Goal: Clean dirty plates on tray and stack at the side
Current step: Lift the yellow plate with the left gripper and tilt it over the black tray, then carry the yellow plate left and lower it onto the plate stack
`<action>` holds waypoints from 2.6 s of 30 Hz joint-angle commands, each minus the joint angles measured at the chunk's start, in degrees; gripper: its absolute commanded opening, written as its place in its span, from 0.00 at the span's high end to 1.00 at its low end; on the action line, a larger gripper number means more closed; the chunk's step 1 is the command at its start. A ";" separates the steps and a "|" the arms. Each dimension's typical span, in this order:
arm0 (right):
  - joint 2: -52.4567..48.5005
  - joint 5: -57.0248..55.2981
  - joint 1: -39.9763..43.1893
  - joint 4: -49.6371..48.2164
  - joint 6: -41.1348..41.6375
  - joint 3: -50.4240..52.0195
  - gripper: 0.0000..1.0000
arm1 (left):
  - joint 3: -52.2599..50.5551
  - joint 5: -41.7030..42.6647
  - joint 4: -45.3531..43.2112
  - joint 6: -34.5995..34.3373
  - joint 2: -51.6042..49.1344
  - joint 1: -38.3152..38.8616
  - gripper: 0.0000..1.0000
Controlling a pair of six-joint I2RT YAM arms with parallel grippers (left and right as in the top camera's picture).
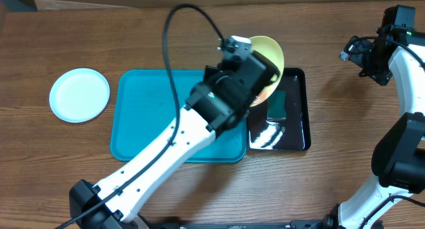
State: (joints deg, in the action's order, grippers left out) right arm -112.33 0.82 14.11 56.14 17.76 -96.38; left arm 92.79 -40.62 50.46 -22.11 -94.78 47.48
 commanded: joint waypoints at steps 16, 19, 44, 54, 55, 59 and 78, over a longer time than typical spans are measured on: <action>0.79 -0.52 -0.11 -0.35 -0.11 -0.28 0.00 | 1.88 -30.62 -15.50 25.68 0.04 15.26 0.96; 0.79 -0.52 -0.11 -0.35 -0.11 -0.28 0.00 | 1.88 -31.26 -18.99 29.35 0.07 16.81 0.96; 0.79 -0.52 -0.11 -0.35 -0.11 -0.28 0.00 | -0.72 33.00 7.87 -8.11 -4.15 -11.61 0.96; 0.79 -0.52 -0.11 -0.35 -0.11 -0.28 0.00 | -0.79 58.45 13.66 -4.02 -5.84 -49.66 0.96; 0.79 -0.52 -0.11 -0.35 -0.11 -0.28 0.00 | -0.79 58.42 14.05 -3.93 -5.84 -52.61 0.96; 0.79 -0.52 -0.11 -0.35 -0.11 -0.28 0.00 | -0.83 55.95 14.73 -3.61 -6.10 -66.58 0.96; 0.79 -0.52 -0.11 -0.35 -0.11 -0.28 0.00 | -0.83 44.19 10.78 -3.56 -15.26 -86.03 0.96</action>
State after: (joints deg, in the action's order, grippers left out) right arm -112.33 0.82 14.11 56.14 17.76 -96.38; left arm 92.27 4.84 61.63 -26.79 -107.44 -38.98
